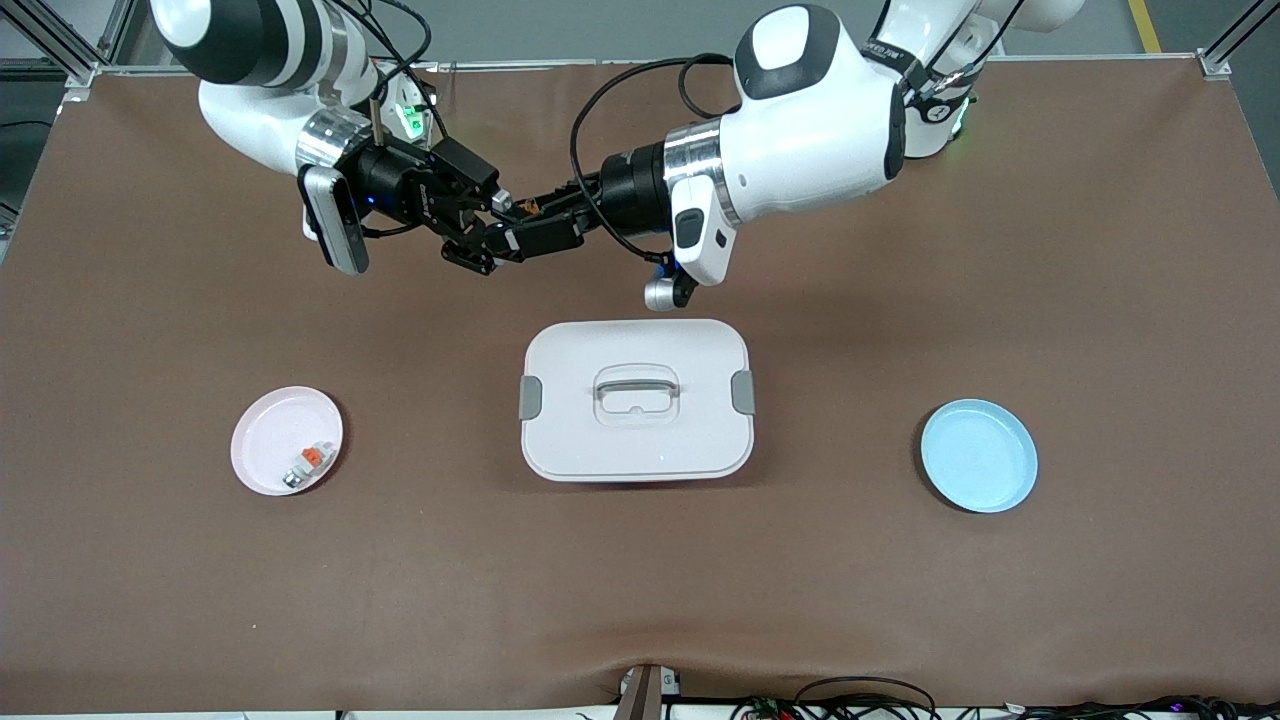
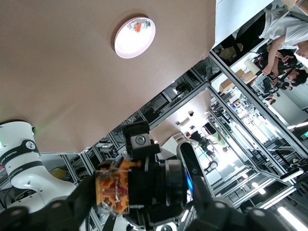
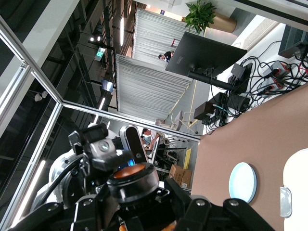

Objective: Transfer orange switch to right arm and place
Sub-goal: 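Close the right gripper on the switch's button end, then pull the switch away with the right gripper while the left gripper withdraws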

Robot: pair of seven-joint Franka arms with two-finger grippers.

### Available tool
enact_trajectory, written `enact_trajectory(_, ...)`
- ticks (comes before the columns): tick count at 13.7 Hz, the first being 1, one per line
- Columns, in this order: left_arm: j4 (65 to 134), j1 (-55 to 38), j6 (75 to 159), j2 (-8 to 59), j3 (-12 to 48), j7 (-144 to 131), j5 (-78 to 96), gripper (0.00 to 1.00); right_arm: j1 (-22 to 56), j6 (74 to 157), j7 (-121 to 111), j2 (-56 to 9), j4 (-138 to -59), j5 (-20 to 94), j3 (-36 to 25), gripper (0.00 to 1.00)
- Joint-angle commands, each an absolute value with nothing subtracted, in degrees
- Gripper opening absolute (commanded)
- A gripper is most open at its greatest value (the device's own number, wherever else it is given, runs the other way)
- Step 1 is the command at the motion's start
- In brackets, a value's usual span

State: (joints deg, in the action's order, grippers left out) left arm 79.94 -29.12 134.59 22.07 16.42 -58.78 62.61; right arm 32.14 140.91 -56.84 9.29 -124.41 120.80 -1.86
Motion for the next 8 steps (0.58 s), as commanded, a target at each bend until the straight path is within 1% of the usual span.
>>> enact_trajectory(1, 80.24, -29.09, 133.77, 21.27, 16.26, -58.97, 61.52, 1.00, 32.87, 141.15, -56.95, 9.40, -124.45, 121.82, -2.37, 0.00)
enact_trajectory(4, 80.24, -28.83, 132.99, 21.09, 16.09, -58.97, 61.44, 1.00, 32.78, 141.06, -56.78, 9.40, -124.37, 121.82, -2.37, 0.00)
enact_trajectory(6, 80.33, -28.48, 129.04, 19.96, 15.56, -58.97, 60.83, 1.00, 32.78, 141.06, -56.78, 9.32, -124.37, 121.56, -2.37, 0.00)
enact_trajectory(8, 80.51, -28.04, 125.53, 17.85, 15.64, -59.50, 52.95, 1.00, 32.52, 141.15, -56.43, 9.23, -124.37, 119.55, -2.37, 0.00)
